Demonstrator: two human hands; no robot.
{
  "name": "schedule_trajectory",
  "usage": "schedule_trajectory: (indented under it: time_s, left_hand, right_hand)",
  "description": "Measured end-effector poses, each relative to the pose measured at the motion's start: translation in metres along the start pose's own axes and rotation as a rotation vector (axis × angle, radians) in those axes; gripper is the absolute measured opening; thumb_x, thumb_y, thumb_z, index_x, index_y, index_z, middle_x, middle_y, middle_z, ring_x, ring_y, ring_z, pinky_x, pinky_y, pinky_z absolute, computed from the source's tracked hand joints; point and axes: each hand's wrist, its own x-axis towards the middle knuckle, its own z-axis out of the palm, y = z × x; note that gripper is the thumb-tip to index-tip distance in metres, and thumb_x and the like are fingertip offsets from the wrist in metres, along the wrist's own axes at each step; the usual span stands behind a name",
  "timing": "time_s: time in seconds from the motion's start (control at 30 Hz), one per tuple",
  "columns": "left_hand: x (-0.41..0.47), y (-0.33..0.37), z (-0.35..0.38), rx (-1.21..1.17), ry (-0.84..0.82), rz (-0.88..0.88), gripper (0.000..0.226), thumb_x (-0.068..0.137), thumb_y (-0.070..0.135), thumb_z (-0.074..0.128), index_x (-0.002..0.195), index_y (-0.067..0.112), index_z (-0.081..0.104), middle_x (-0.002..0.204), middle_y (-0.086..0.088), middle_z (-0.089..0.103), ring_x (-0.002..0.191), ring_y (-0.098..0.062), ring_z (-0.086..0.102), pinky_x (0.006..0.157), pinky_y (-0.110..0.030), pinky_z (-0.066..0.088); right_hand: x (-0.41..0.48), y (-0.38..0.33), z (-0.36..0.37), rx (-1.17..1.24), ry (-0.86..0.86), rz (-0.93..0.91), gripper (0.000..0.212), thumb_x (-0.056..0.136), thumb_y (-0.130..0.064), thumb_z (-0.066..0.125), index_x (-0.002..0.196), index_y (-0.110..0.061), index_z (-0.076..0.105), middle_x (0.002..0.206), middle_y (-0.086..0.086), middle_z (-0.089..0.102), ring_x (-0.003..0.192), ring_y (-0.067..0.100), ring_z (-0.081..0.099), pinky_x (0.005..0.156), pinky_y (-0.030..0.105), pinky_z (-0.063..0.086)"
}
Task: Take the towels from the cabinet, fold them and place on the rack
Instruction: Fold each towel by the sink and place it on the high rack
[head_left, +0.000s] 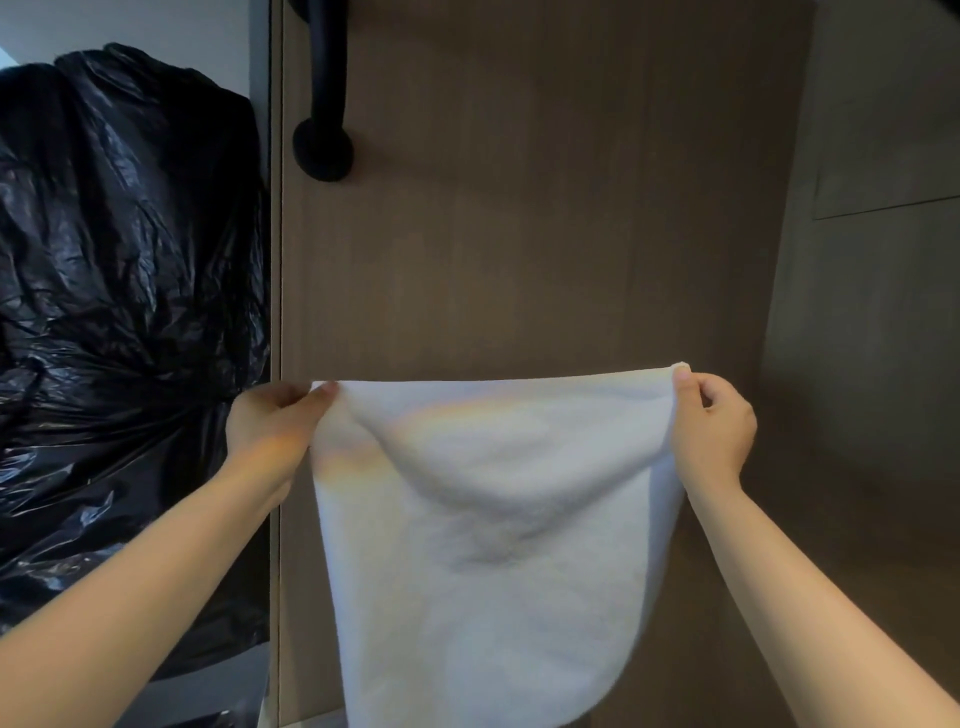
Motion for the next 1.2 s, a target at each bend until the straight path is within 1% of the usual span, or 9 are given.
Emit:
schedule_trajectory:
  time_s: [0.17, 0.3, 0.47, 0.63, 0.7, 0.77, 0.9, 1.07, 1.2]
  left_hand:
    - [-0.003, -0.007, 0.0, 0.37, 0.049, 0.344, 0.019, 0.097, 0.025, 0.053, 0.106, 0.011, 0.061, 0.083, 0.005, 0.057, 0.076, -0.014, 0.053, 0.061, -0.023, 0.037]
    - [-0.007, -0.017, -0.001, 0.388, -0.011, 0.433, 0.01, 0.101, 0.019, 0.043, 0.104, 0.012, 0.049, 0.079, 0.002, 0.055, 0.07, -0.01, 0.053, 0.052, -0.023, 0.036]
    - [-0.007, -0.025, 0.004, 0.37, 0.084, 0.298, 0.012, 0.098, 0.02, 0.048, 0.107, 0.016, 0.055, 0.085, 0.007, 0.057, 0.08, -0.014, 0.052, 0.066, -0.028, 0.038]
    - [0.006, -0.013, 0.013, 0.103, -0.025, -0.227, 0.023, 0.097, 0.017, 0.05, 0.117, 0.016, 0.06, 0.118, -0.002, 0.062, 0.103, -0.023, 0.059, 0.088, -0.033, 0.048]
    - [0.01, -0.019, 0.01, 0.219, 0.069, -0.073, 0.011, 0.096, 0.023, 0.052, 0.1, 0.021, 0.062, 0.105, -0.001, 0.065, 0.095, -0.021, 0.059, 0.078, -0.03, 0.042]
    - [0.004, -0.028, 0.005, 0.335, 0.096, 0.103, 0.013, 0.097, 0.024, 0.051, 0.1, 0.018, 0.062, 0.09, 0.001, 0.062, 0.086, -0.019, 0.056, 0.07, -0.031, 0.037]
    - [-0.008, -0.058, -0.002, 0.54, -0.069, 0.19, 0.014, 0.098, 0.024, 0.051, 0.102, 0.015, 0.061, 0.09, 0.002, 0.059, 0.084, -0.02, 0.056, 0.065, -0.031, 0.039]
    - [-0.023, -0.072, -0.009, 0.484, -0.125, 0.183, 0.014, 0.097, 0.023, 0.053, 0.098, 0.019, 0.066, 0.087, 0.003, 0.064, 0.083, -0.016, 0.06, 0.062, -0.026, 0.042]
    - [-0.044, -0.061, -0.001, 0.375, -0.136, 0.163, 0.01, 0.094, 0.026, 0.058, 0.088, 0.032, 0.063, 0.079, 0.02, 0.061, 0.075, 0.005, 0.054, 0.058, -0.018, 0.036]
  right_hand:
    - [-0.007, 0.001, 0.0, -0.042, 0.01, -0.105, 0.034, 0.102, -0.029, 0.047, 0.073, -0.012, 0.052, 0.076, 0.002, 0.053, 0.073, 0.017, 0.046, 0.057, 0.021, 0.032]
    - [-0.012, 0.003, 0.004, -0.042, -0.017, -0.072, 0.033, 0.102, -0.03, 0.045, 0.077, -0.012, 0.054, 0.079, 0.002, 0.055, 0.071, 0.011, 0.046, 0.057, 0.007, 0.035]
    - [-0.021, 0.001, 0.002, -0.034, -0.091, -0.171, 0.037, 0.1, -0.031, 0.049, 0.065, -0.025, 0.046, 0.066, -0.007, 0.05, 0.061, 0.002, 0.048, 0.057, 0.005, 0.038]
    - [-0.017, -0.002, 0.002, 0.041, -0.061, -0.123, 0.044, 0.098, -0.028, 0.054, 0.056, -0.021, 0.042, 0.054, -0.006, 0.04, 0.05, 0.002, 0.042, 0.047, 0.012, 0.033]
    - [-0.017, 0.003, 0.003, -0.007, -0.076, -0.102, 0.044, 0.099, -0.027, 0.053, 0.057, -0.019, 0.042, 0.055, -0.004, 0.041, 0.05, 0.001, 0.043, 0.046, 0.011, 0.033]
    - [-0.023, 0.013, 0.004, -0.126, -0.121, -0.105, 0.04, 0.1, -0.031, 0.05, 0.062, -0.019, 0.046, 0.061, -0.003, 0.047, 0.056, 0.005, 0.047, 0.049, 0.015, 0.033]
    - [-0.041, 0.038, 0.007, -0.439, -0.208, -0.099, 0.035, 0.1, -0.041, 0.046, 0.081, -0.015, 0.062, 0.077, 0.001, 0.061, 0.071, 0.016, 0.057, 0.062, 0.026, 0.041]
    - [-0.062, 0.048, 0.005, -0.287, -0.251, -0.033, 0.032, 0.097, -0.037, 0.054, 0.076, -0.015, 0.064, 0.07, 0.0, 0.062, 0.067, 0.013, 0.058, 0.056, 0.019, 0.038]
    - [-0.079, 0.039, 0.006, -0.097, -0.25, 0.0, 0.034, 0.095, -0.031, 0.061, 0.066, -0.012, 0.062, 0.061, 0.003, 0.058, 0.058, 0.017, 0.055, 0.051, 0.023, 0.04]
